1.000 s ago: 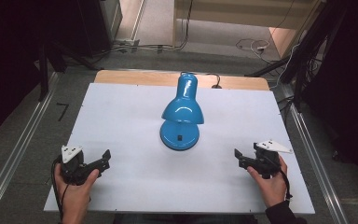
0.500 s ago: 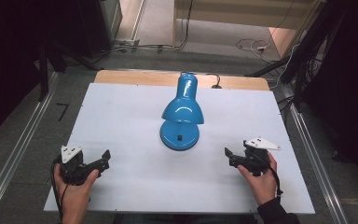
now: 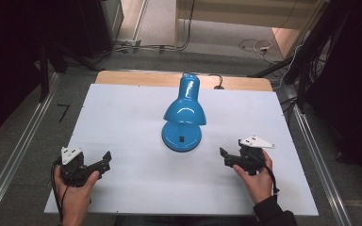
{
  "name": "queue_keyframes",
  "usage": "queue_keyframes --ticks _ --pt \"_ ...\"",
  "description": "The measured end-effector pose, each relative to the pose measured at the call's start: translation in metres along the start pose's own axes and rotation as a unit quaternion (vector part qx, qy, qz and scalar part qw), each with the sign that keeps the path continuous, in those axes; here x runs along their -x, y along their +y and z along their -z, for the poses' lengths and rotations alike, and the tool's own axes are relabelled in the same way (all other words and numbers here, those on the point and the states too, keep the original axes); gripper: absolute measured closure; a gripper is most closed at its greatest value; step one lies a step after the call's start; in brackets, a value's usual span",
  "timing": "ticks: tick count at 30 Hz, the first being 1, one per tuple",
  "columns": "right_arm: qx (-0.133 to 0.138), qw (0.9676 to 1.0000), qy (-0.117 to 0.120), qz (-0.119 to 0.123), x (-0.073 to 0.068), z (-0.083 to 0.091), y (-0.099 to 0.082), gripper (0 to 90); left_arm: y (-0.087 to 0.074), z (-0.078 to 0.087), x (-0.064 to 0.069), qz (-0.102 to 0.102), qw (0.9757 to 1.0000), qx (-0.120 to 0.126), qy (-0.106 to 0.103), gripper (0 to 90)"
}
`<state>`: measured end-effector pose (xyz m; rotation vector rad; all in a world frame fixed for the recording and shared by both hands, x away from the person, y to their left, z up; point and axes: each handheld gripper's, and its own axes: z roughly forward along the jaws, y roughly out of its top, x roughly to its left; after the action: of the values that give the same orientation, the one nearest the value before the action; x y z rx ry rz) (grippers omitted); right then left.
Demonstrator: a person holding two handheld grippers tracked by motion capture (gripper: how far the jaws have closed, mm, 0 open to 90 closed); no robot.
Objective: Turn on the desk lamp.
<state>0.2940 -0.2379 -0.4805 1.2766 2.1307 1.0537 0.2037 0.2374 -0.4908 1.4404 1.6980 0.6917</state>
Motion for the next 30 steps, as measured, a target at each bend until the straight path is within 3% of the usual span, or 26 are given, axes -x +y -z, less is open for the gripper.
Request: queue_keyframes --ticks 30 --pt "0.006 0.9995 0.024 0.021 -0.033 -0.017 0.018 19.4 0.0 0.001 0.0 -0.005 1.0 0.001 0.001 4.4"
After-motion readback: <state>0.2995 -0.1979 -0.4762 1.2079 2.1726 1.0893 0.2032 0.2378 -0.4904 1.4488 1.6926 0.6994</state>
